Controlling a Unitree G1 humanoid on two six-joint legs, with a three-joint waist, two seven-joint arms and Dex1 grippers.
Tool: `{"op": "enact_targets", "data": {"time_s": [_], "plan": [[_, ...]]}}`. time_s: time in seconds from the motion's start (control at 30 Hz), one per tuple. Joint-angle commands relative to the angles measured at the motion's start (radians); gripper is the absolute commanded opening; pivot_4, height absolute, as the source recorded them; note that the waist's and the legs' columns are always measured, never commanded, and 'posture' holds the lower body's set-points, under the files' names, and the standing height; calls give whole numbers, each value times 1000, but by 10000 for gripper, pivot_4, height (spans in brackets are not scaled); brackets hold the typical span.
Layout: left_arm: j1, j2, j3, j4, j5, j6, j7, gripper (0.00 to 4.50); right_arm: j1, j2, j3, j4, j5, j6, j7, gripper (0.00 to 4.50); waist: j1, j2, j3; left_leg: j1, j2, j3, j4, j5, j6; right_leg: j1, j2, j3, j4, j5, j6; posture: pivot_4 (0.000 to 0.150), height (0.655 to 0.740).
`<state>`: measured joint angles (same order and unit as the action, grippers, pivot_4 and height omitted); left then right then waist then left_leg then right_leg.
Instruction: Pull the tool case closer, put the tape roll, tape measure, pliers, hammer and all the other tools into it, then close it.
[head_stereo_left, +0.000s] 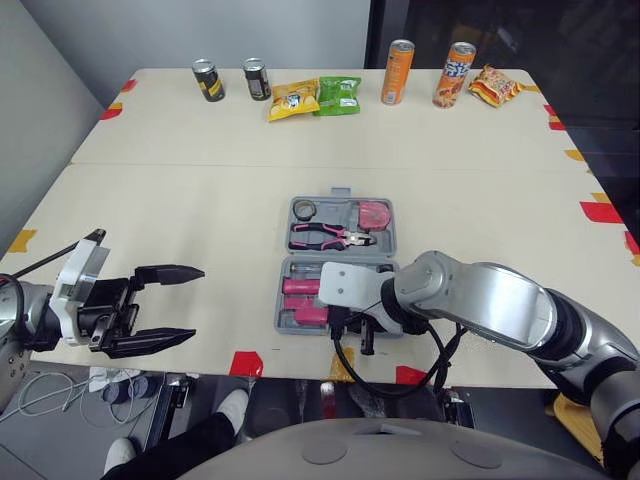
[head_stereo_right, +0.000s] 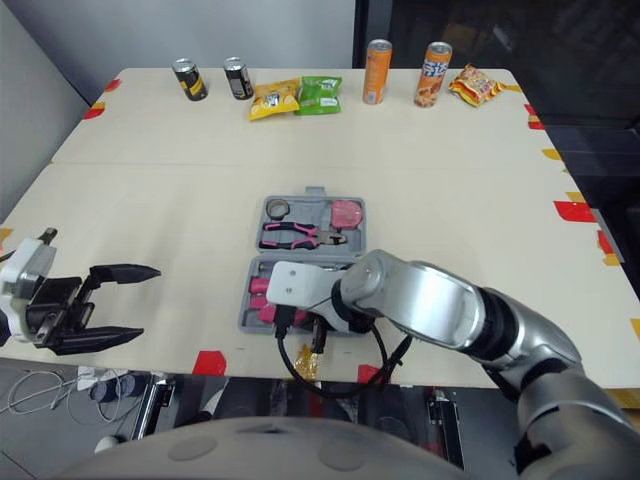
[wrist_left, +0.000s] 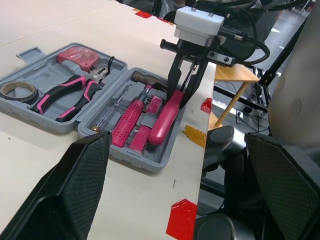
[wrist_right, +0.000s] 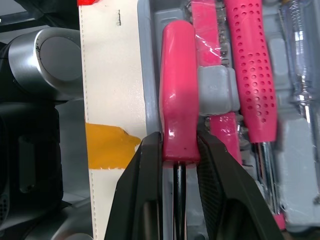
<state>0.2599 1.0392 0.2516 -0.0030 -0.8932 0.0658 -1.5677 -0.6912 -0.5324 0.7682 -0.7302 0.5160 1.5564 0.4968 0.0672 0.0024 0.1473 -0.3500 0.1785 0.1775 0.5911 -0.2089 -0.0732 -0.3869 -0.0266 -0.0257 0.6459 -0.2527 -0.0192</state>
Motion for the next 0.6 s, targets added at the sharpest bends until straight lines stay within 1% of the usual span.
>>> {"op": "enact_targets", "data": {"time_s": [0.03,0.3,0.6], "plan": [[14,27,-9,15,-17,-44,-47,45000,3,13,12,2,1,2,-17,4430,0,0,0,0,0,0,0,0,0,0,0,0,0,0,0,1500,7400],[-5,29,-51,50,-20,-95,-47,45000,2,61,75,79,-16,-35,-41,4430,-1,0,0,0,0,0,0,0,-1,0,0,0,1,0,0,1500,7400],[-39,45,-81,34,-46,-140,-47,45000,7,45,118,115,-38,-93,-25,4430,-1,-5,-3,1,0,-1,0,0,-2,0,1,0,2,0,1,1500,7400]]}}
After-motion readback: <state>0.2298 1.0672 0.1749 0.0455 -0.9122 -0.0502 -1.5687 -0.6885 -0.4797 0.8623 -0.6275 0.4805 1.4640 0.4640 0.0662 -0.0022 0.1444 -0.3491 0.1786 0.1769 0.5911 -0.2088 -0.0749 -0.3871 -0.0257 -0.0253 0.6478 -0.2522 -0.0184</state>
